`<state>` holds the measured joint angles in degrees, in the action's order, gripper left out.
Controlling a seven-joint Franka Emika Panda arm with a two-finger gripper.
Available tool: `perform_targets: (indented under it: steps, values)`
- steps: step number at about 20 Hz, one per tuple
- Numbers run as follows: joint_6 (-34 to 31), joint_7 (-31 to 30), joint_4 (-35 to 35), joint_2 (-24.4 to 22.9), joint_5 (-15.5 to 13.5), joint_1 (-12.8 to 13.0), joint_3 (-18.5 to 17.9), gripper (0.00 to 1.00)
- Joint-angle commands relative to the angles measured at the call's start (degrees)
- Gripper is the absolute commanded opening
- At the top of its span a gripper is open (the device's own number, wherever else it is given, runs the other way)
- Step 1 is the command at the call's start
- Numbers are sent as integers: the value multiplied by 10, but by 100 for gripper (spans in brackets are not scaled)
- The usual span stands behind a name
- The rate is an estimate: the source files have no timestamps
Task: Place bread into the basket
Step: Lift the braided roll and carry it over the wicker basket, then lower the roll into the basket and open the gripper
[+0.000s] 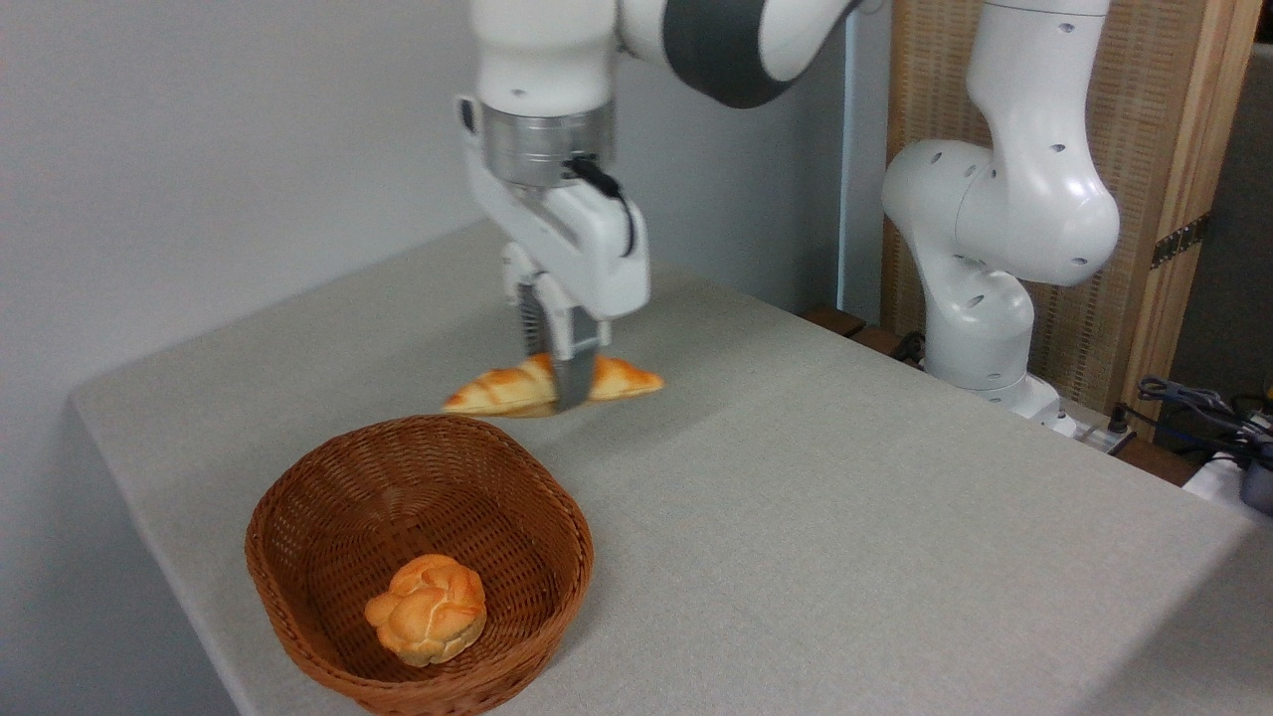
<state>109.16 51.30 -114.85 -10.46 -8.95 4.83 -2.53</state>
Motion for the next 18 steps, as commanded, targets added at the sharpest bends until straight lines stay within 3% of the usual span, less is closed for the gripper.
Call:
perform_targets:
  steps: [1, 2, 3, 4, 6, 7, 10, 18]
  values:
    - [-7, 6, 142, 122, -34, 1, 2, 31]
    - [-7, 6, 157, 140, -33, 4, 13, 37]
    - [-6, 4, 163, 156, -33, 4, 20, 52]
    - [3, 4, 167, 169, -33, 5, 26, 60]
    - [47, -1, 167, 194, -30, 6, 46, 91]
    - [62, -15, 167, 209, -30, 6, 59, 98]
    - [100, -78, 168, 235, -28, 6, 81, 100]
    - [98, -74, 167, 233, -27, 6, 85, 100]
